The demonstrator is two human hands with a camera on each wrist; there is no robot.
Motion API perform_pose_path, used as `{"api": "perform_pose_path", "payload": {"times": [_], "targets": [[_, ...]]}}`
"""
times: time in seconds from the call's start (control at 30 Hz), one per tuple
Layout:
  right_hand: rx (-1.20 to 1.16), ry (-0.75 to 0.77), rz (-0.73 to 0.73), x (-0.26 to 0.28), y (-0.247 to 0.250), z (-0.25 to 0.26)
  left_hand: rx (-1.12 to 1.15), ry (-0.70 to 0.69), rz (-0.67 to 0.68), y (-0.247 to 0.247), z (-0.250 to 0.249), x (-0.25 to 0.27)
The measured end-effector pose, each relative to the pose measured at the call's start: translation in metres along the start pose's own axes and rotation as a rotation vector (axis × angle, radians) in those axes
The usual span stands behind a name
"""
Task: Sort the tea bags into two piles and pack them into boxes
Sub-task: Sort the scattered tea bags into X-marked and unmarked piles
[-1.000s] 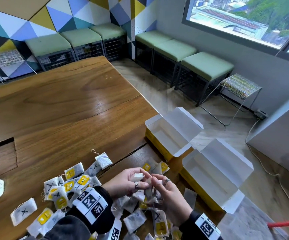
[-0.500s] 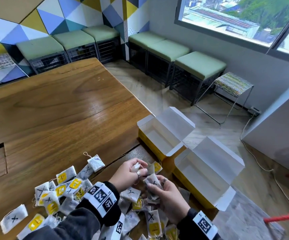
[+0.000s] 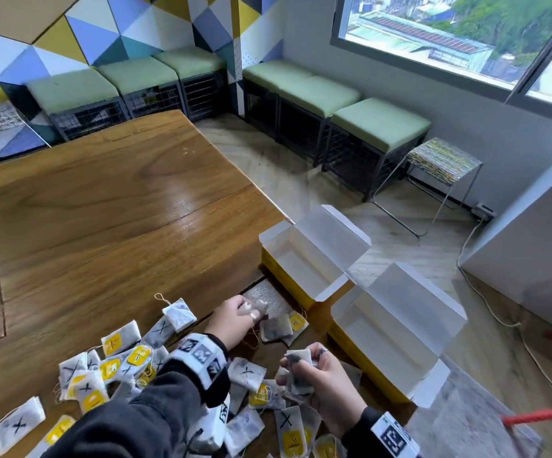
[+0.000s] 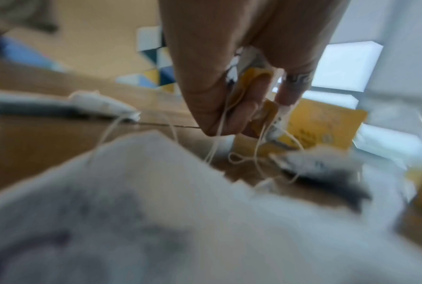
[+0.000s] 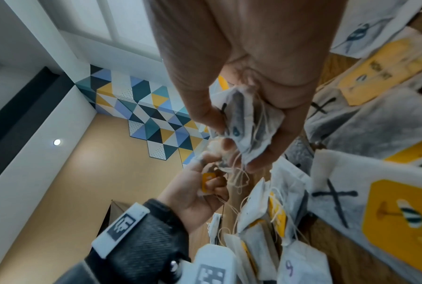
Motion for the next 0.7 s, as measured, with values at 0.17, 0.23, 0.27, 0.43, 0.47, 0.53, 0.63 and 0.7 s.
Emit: {"api": "perform_pose_path", "payload": {"times": [0.17, 0.23, 0.27, 0.43, 0.47, 0.53, 0.63, 0.7], "targets": [[-0.036, -0.005, 0.011, -0.003, -0.006, 0.003, 1.07, 0.417, 0.193, 0.028, 0.008, 0.022], [-0.067, -0.011, 0.03, -0.004, -0.01, 0.004, 1.168, 0.43, 0.295, 0.037, 0.006, 0.034], [-0.087, -0.017, 0.044, -0.003, -0.013, 0.006, 1.178, 0.413, 0.324, 0.041, 0.006, 0.039], [-0.183, -0.059, 0.08, -0.001, -0.029, 0.01, 1.102, 0.363, 0.334, 0.05, 0.012, 0.056], [-0.187, -0.07, 0.07, -0.002, -0.031, 0.01, 1.085, 0.366, 0.327, 0.05, 0.014, 0.059], [-0.19, -0.076, 0.041, -0.003, -0.034, 0.011, 1.06, 0.391, 0.302, 0.05, 0.019, 0.063], [-0.173, -0.033, 0.022, -0.005, -0.037, 0.012, 1.002, 0.436, 0.216, 0.05, 0.028, 0.067], [-0.126, 0.013, 0.011, -0.007, -0.038, 0.012, 0.957, 0.437, 0.149, 0.051, 0.035, 0.07]]}}
Point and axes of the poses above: each hand's wrist, its own x-axis away from the middle knuckle, its own y-axis out of the back of the hand, z = x × y, the point moved 3 cm from there along -x, towards the middle knuckle, and after that the axes turned 8 degrees about -z, right-handed, at the moved point
